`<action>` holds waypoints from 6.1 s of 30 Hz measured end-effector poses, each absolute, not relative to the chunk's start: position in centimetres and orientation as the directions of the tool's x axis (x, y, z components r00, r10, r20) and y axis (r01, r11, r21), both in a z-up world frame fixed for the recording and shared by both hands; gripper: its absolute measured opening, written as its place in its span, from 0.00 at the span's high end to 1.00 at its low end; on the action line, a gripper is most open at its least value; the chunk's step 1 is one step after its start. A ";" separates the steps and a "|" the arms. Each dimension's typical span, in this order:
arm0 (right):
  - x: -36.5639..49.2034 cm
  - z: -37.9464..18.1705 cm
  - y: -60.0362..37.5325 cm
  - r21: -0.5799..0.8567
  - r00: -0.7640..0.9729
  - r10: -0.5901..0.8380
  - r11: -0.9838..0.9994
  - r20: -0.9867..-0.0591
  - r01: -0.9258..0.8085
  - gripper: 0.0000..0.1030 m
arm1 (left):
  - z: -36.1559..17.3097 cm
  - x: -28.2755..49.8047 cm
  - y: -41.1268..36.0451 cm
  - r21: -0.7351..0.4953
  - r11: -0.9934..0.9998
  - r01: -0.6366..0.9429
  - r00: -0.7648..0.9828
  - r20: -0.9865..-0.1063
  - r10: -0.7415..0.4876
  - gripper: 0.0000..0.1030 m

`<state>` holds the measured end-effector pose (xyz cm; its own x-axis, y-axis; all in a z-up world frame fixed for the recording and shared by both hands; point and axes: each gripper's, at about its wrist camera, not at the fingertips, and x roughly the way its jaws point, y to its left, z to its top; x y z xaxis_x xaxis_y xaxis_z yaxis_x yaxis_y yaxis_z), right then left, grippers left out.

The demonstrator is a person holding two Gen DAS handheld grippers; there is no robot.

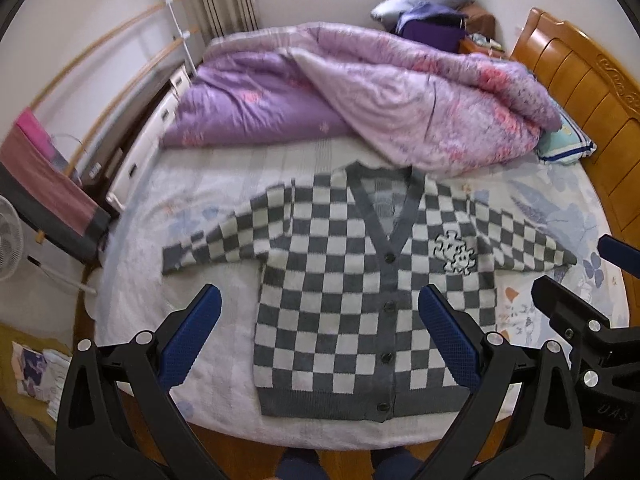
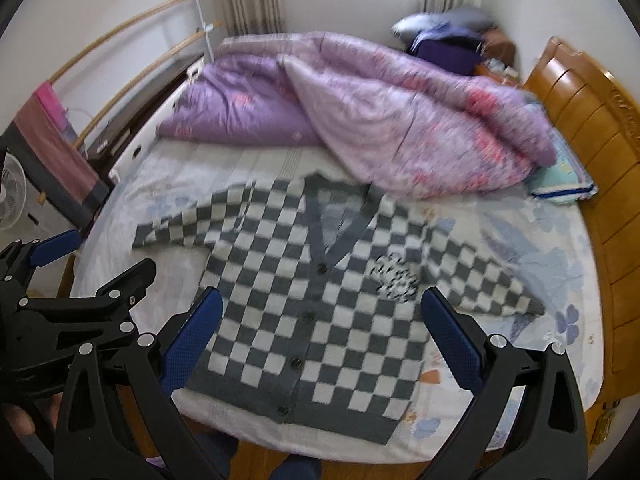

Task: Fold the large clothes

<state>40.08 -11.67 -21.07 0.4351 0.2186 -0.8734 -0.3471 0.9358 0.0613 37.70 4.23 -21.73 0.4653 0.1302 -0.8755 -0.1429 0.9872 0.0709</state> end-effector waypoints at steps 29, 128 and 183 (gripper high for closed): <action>54.7 -52.3 13.4 0.208 0.197 0.235 0.967 -0.952 -0.149 0.08 | -64.2 43.1 58.8 -0.458 0.258 -0.851 0.400 -0.882 -0.249 0.25; 50.2 -63.3 -67.1 0.548 0.526 0.157 0.296 -0.836 0.782 0.92 | -63.4 64.6 -9.2 -0.345 0.935 -0.087 0.116 -0.935 -0.334 0.42; 68.1 -55.9 -24.0 0.343 0.370 0.301 0.938 -0.879 0.052 0.92 | -57.7 62.9 17.6 -0.383 0.887 -0.257 0.301 -0.904 -0.303 0.42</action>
<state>68.06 -24.01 -55.90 0.3703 0.3013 -0.8787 0.0516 0.9378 0.3433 62.89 17.62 -57.72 0.3009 -0.3029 -0.9043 -0.2570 0.8874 -0.3828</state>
